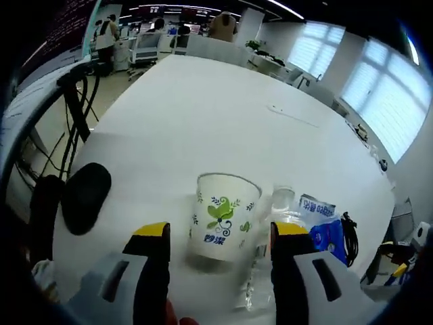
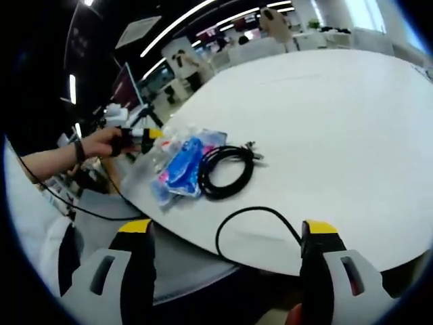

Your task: Arrange the tabletop items into an orderly group along one side of the table until the central work area is clear of visible clutter.

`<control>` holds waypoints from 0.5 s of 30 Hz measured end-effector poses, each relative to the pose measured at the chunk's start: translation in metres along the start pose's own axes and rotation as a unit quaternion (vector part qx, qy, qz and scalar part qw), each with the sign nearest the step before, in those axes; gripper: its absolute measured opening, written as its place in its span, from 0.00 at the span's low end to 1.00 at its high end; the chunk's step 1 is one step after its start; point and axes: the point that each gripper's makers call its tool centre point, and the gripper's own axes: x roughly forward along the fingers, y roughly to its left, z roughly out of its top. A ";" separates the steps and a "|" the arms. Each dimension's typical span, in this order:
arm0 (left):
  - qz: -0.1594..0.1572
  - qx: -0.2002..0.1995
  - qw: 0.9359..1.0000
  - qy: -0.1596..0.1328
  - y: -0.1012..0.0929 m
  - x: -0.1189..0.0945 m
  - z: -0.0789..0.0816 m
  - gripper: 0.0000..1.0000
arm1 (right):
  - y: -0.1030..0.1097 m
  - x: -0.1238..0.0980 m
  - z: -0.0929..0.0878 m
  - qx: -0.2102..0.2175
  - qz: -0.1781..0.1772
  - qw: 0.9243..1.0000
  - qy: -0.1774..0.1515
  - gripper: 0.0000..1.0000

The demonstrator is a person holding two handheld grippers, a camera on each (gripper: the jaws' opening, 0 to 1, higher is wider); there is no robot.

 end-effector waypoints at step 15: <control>0.004 -0.013 1.000 -0.001 0.010 0.018 -0.001 0.41 | -0.006 -0.007 -0.004 0.019 -0.014 1.000 -0.010 0.87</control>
